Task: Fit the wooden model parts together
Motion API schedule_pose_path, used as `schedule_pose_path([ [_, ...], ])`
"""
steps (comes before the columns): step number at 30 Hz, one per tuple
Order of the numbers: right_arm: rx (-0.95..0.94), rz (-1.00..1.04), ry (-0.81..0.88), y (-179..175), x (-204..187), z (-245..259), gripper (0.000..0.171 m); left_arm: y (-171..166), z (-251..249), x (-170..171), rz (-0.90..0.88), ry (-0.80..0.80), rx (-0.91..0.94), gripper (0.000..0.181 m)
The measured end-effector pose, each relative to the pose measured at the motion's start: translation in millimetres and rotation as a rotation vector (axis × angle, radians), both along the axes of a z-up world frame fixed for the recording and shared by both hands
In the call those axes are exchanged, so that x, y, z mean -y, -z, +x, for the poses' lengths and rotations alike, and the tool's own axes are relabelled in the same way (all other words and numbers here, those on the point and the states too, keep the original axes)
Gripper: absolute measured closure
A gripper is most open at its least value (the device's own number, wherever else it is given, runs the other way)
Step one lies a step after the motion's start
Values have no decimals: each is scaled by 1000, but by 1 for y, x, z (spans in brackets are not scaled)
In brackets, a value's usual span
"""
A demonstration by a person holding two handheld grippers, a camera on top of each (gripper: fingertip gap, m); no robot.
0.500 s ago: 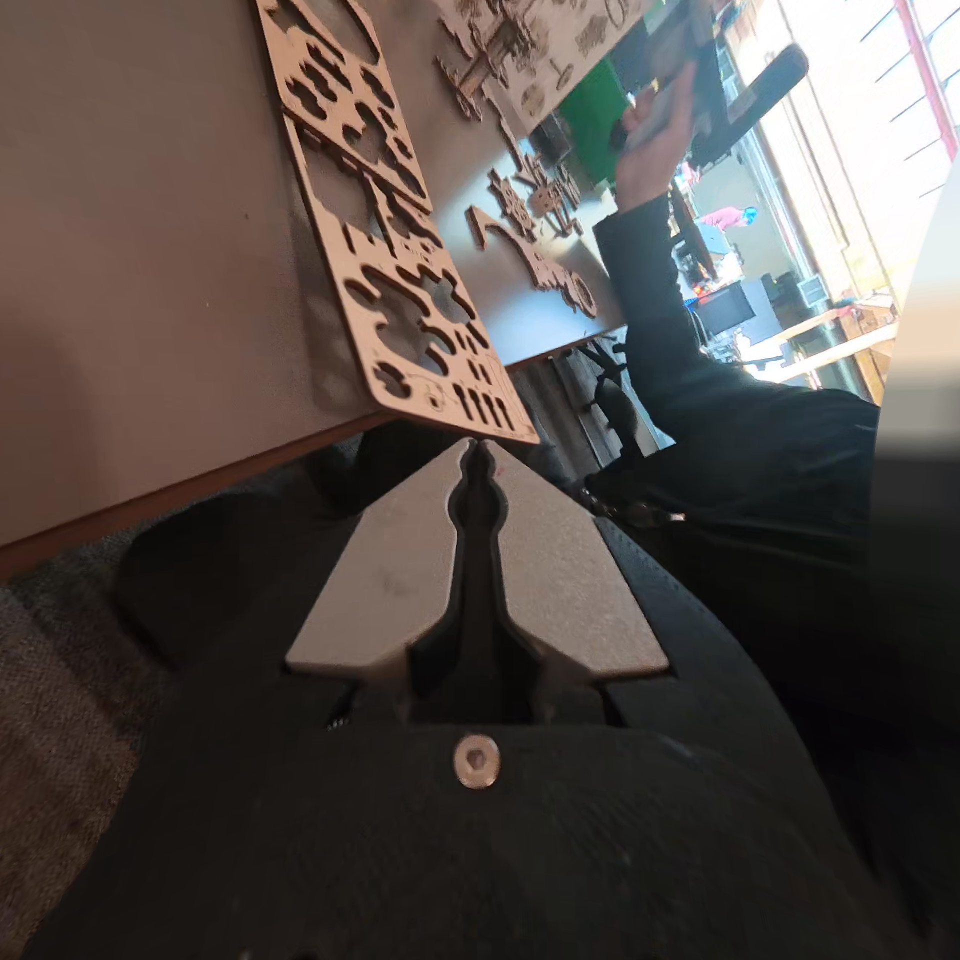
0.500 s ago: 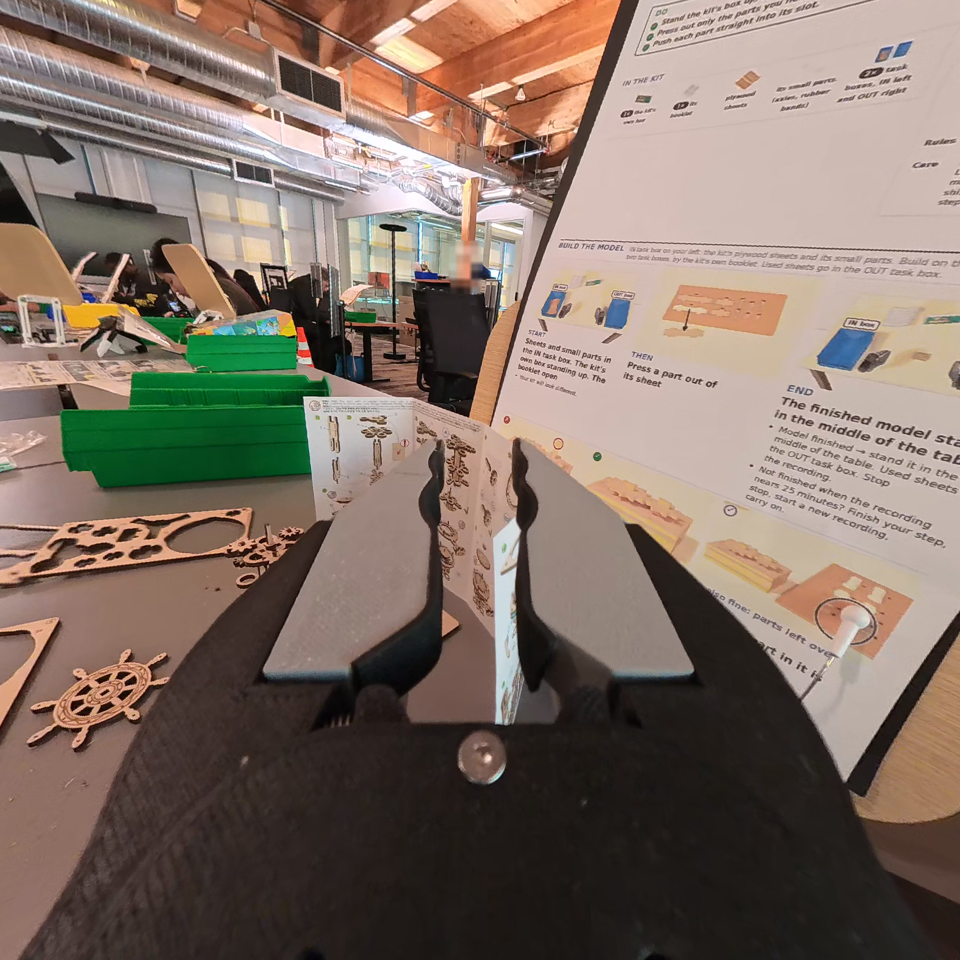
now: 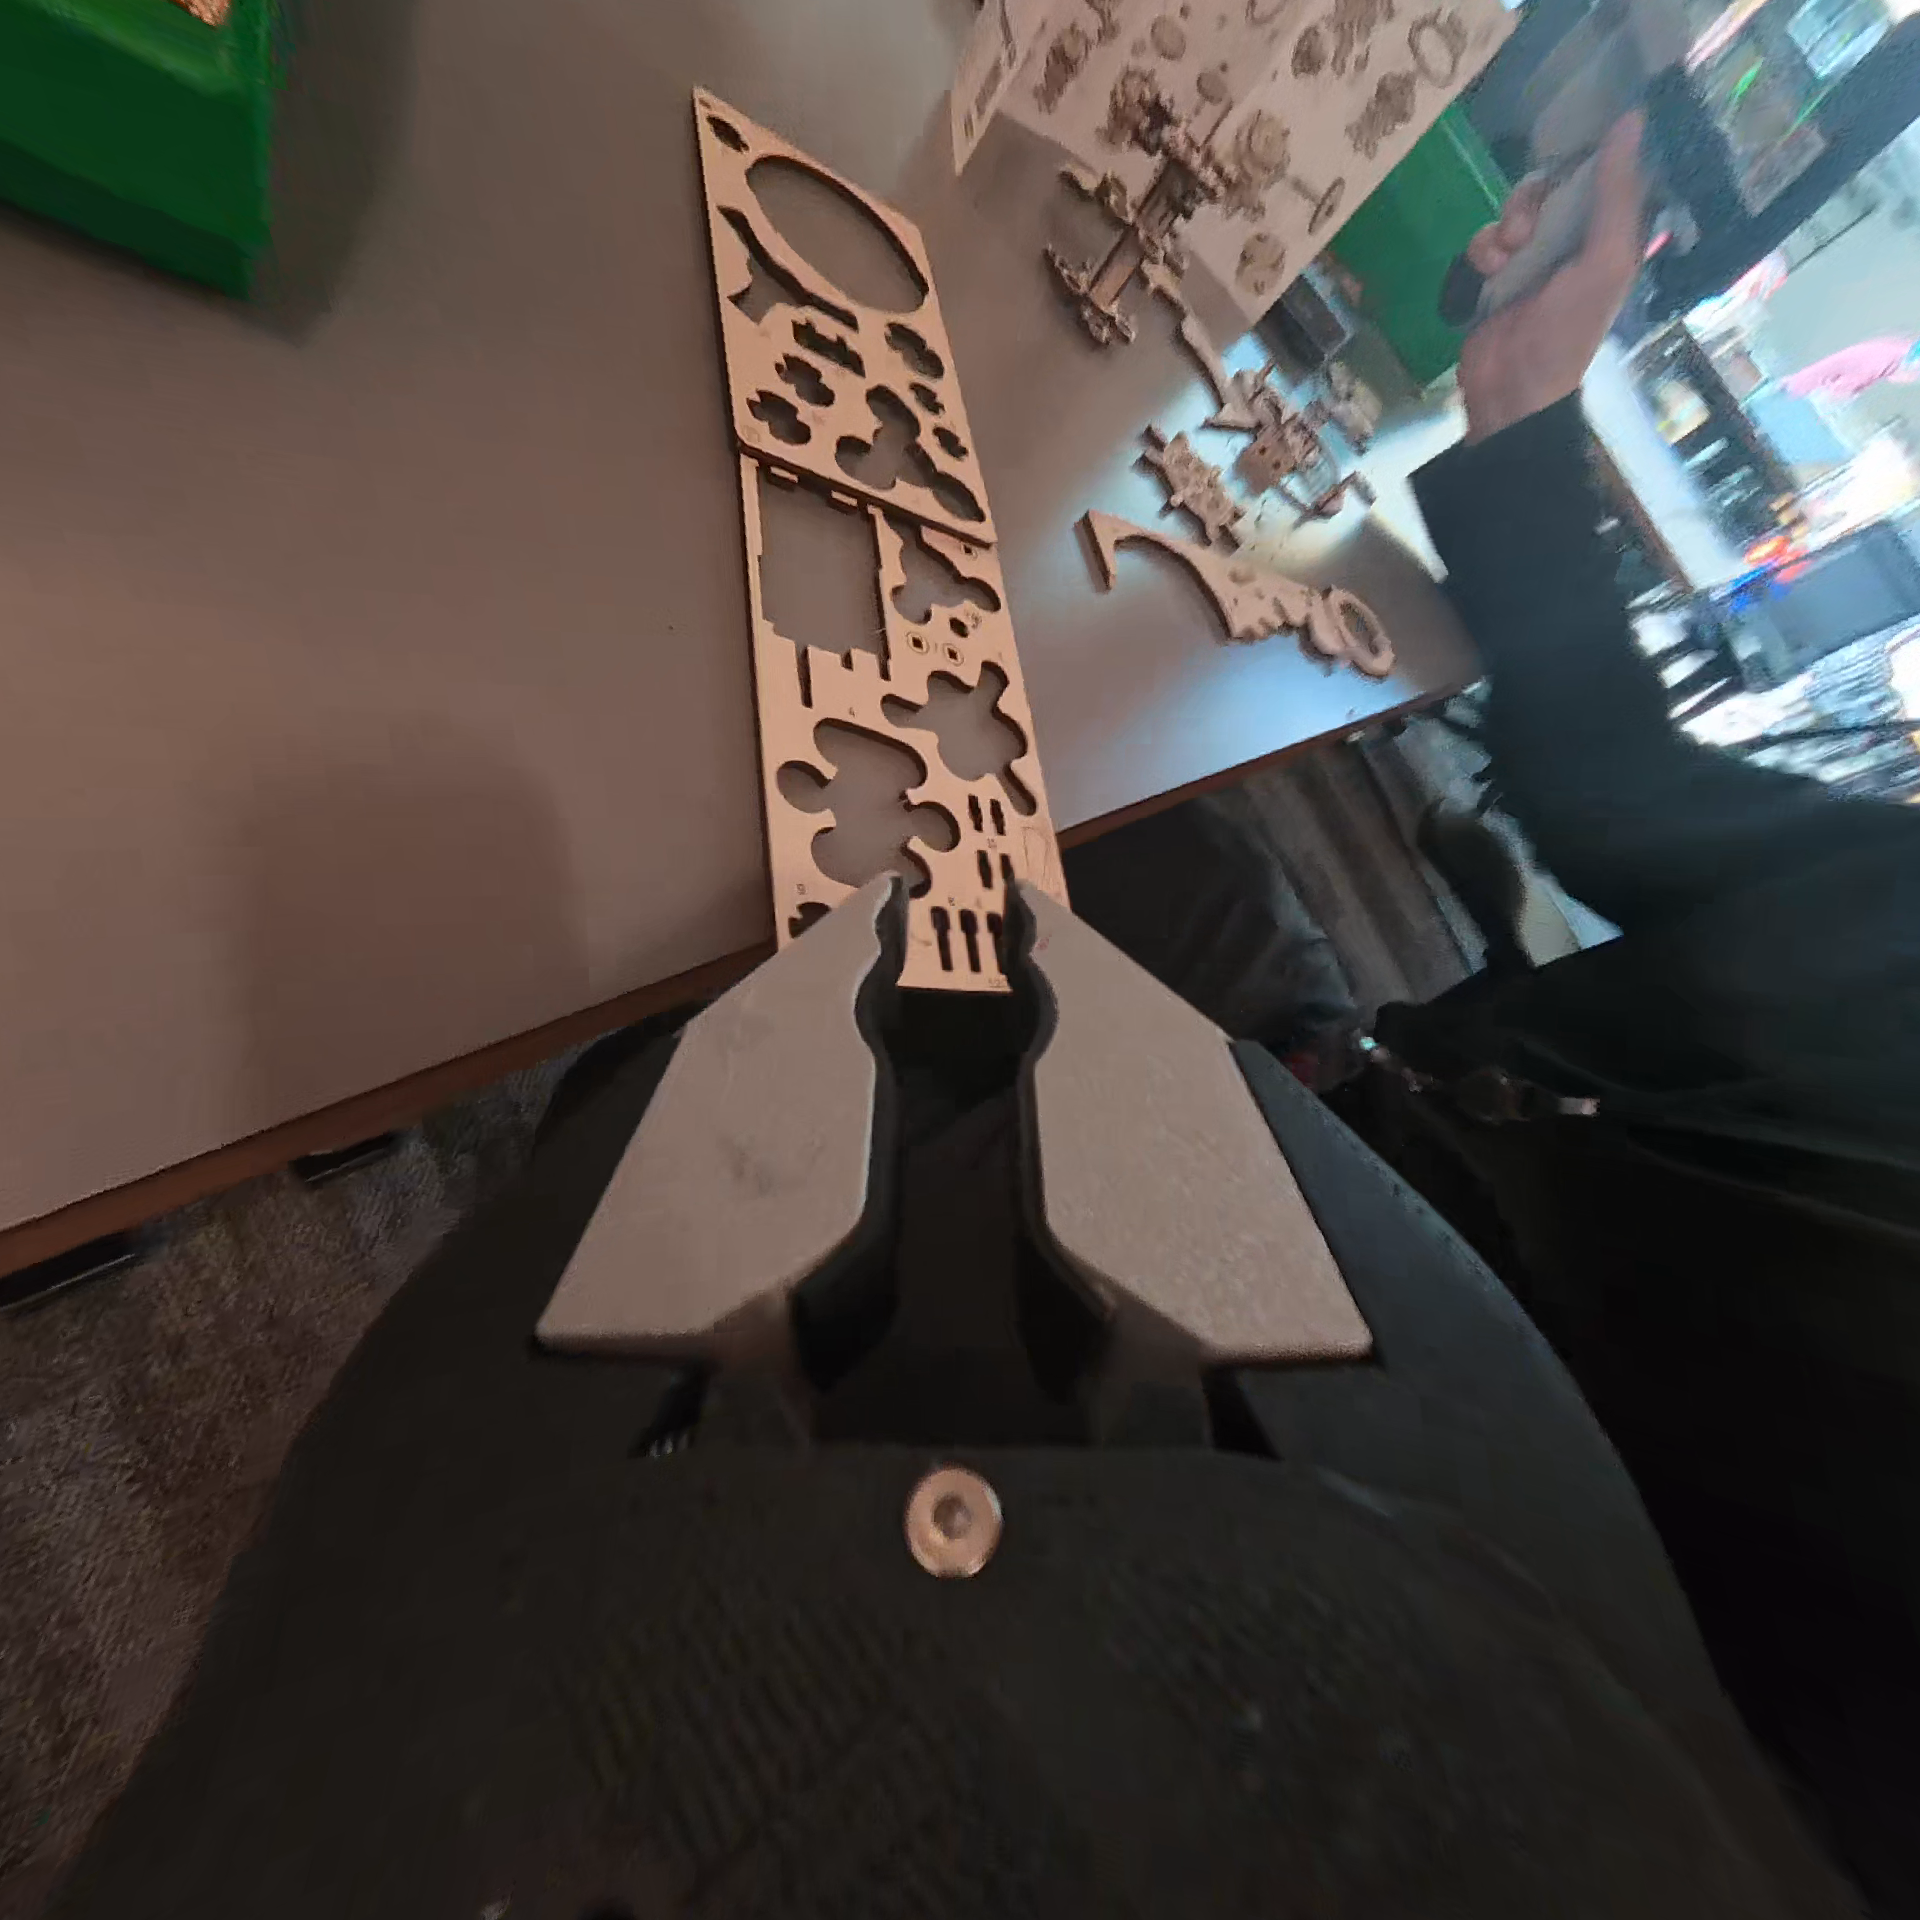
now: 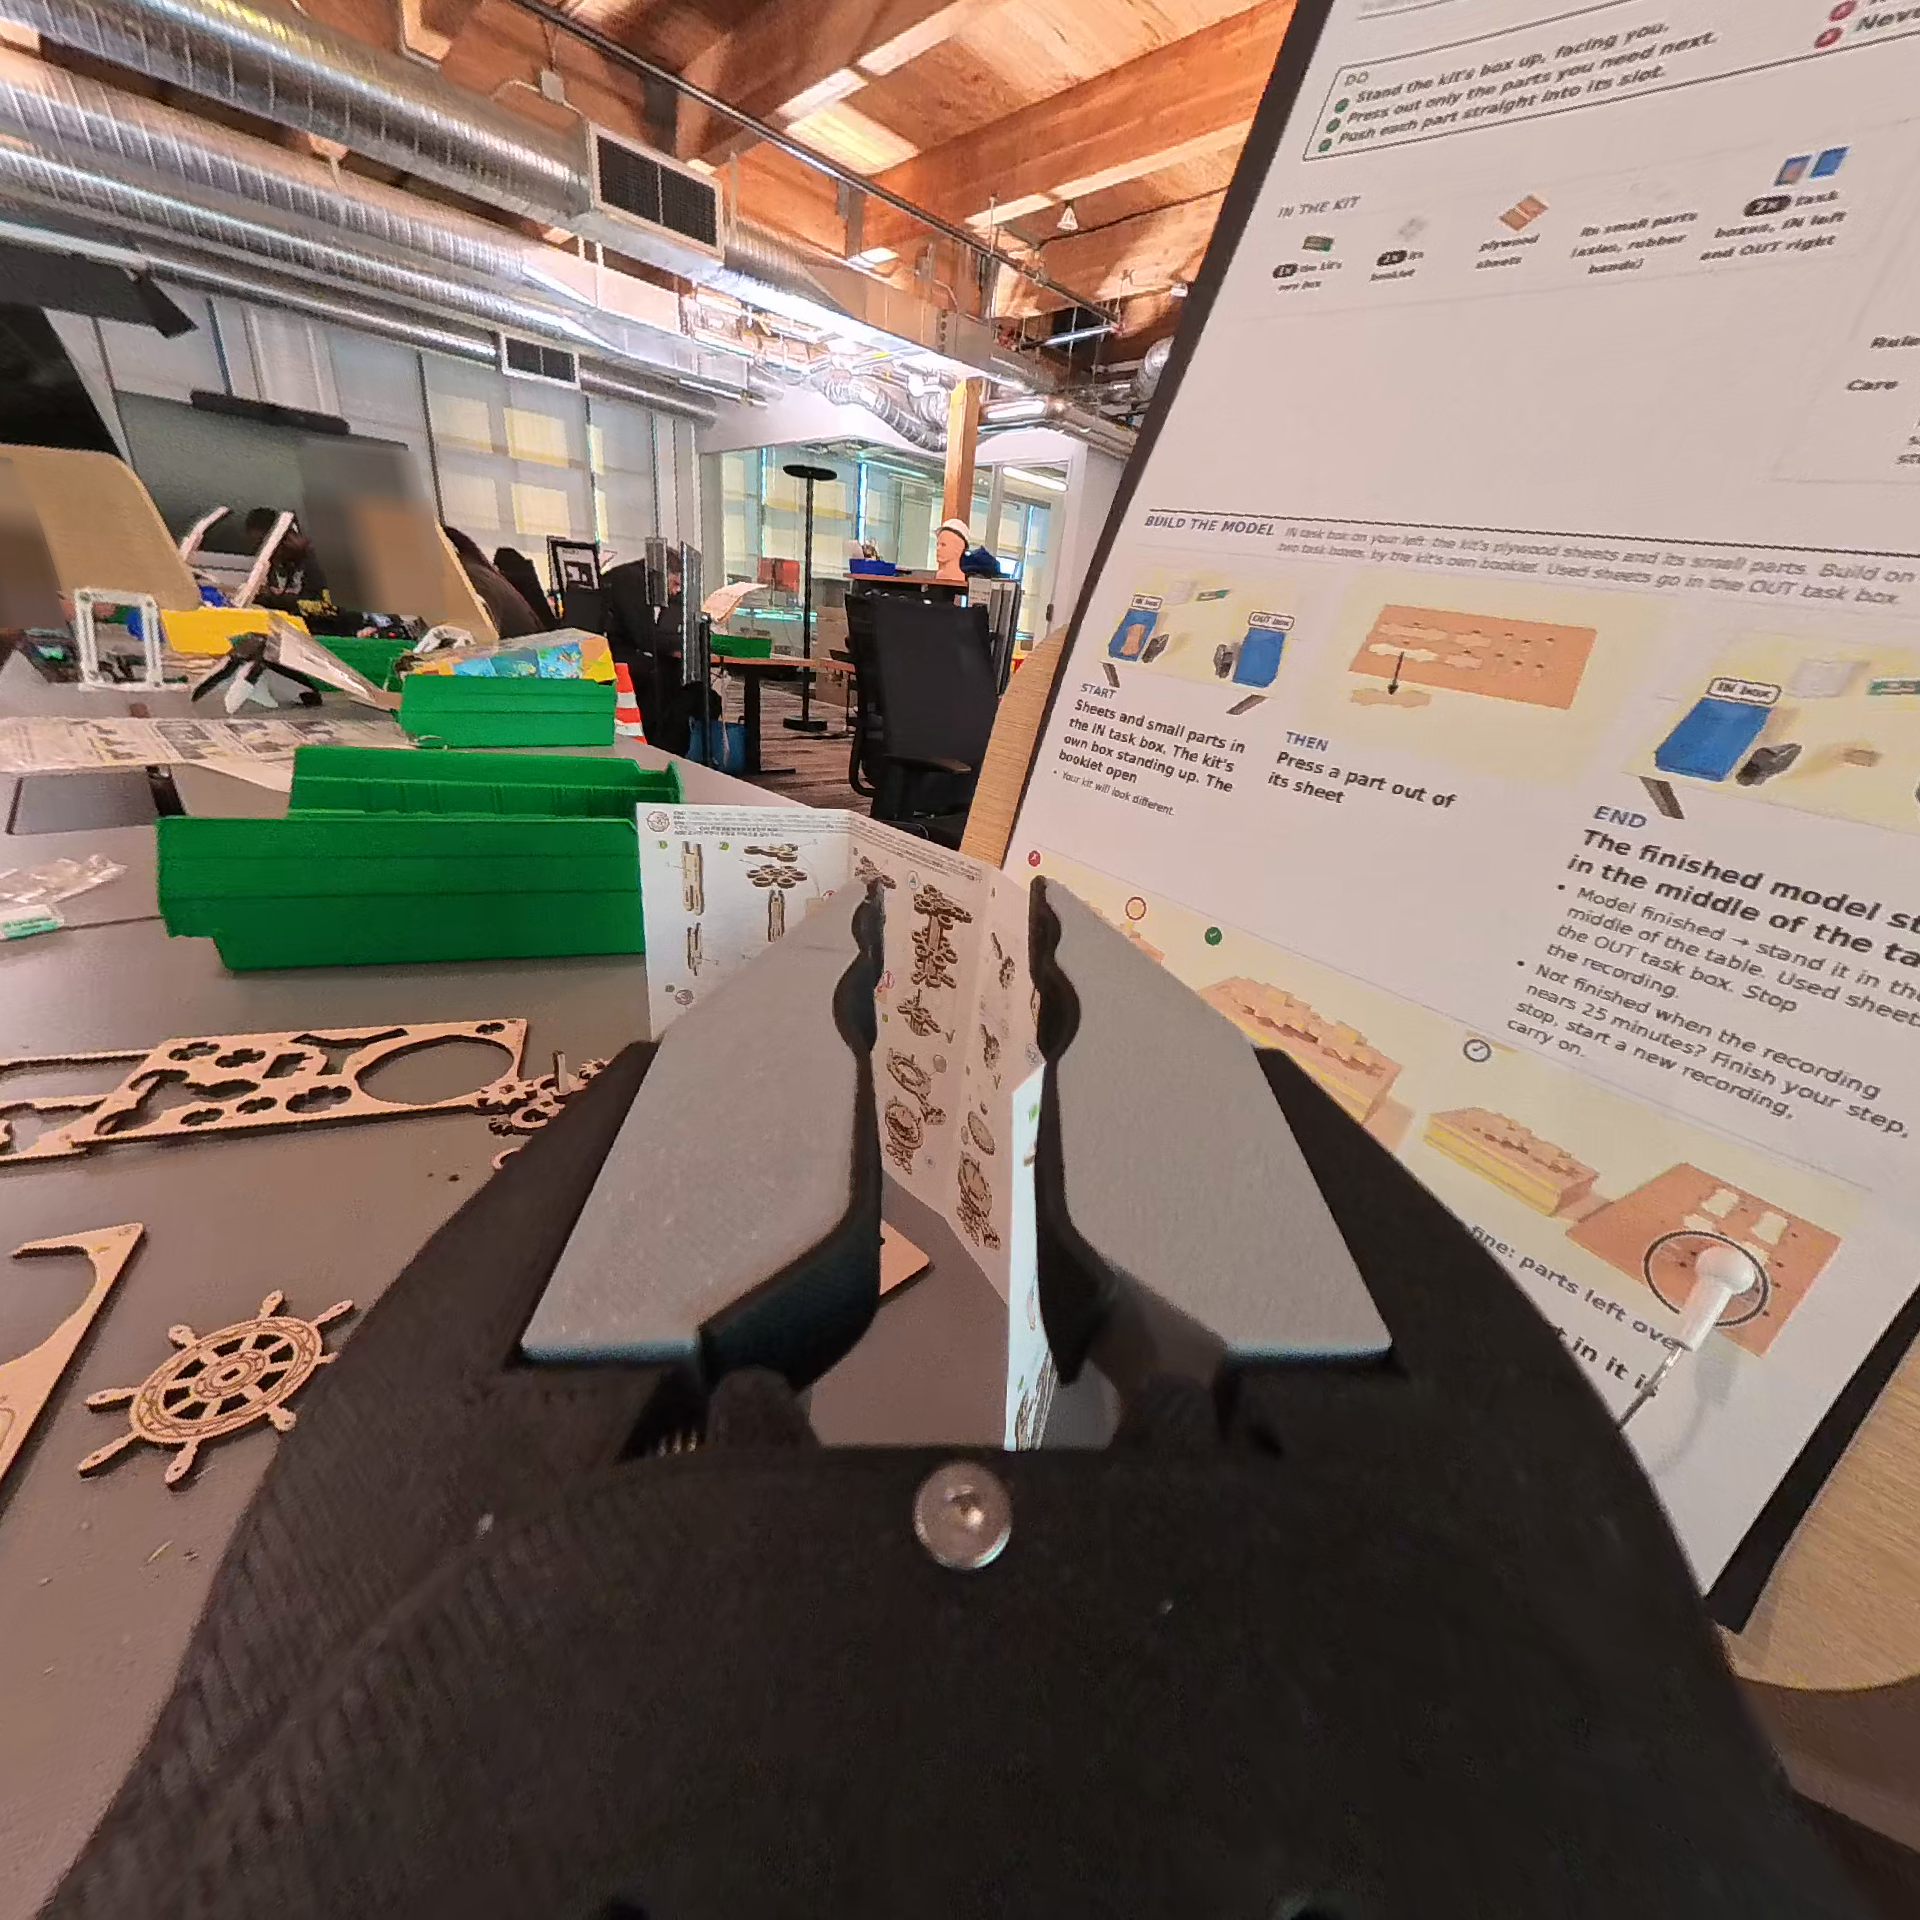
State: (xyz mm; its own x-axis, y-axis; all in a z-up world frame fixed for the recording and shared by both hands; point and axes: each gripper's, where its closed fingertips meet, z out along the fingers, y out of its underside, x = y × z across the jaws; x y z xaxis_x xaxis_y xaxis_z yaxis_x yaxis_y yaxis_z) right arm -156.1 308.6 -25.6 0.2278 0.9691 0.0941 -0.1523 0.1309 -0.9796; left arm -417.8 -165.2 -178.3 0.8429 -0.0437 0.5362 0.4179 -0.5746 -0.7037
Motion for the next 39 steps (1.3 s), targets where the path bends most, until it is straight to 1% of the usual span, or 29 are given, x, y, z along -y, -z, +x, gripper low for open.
schedule_pose_path([
  [3,12,9,2,1,0,-1,147,-2,-2,-6,-23,-17,-97,161],
  [6,18,13,5,2,0,-2,147,-14,0,-11,20,-21,-89,158],
  [9,17,11,8,2,0,-2,148,-14,-5,-9,13,-43,-103,158],
  [14,23,7,11,4,-1,-2,148,-14,1,-9,3,-11,-127,157],
  [20,21,9,15,4,-2,-2,149,-19,-17,-7,9,-101,-188,157],
  [24,25,8,16,4,-2,-2,148,-23,-23,-6,29,-138,-173,157],
  [26,27,8,14,5,-2,-3,148,-19,-18,-6,11,-117,-150,156],
  [28,29,10,12,5,-2,-3,148,-11,-5,-5,-29,-48,-123,154],
  [31,31,11,9,6,-1,-4,147,-7,15,-9,-35,53,-109,154],
  [35,30,13,9,5,0,-3,148,-1,18,-12,-69,73,-132,151],
  [39,25,17,-16,4,4,-4,146,-1,26,-11,-65,117,-148,150],
])
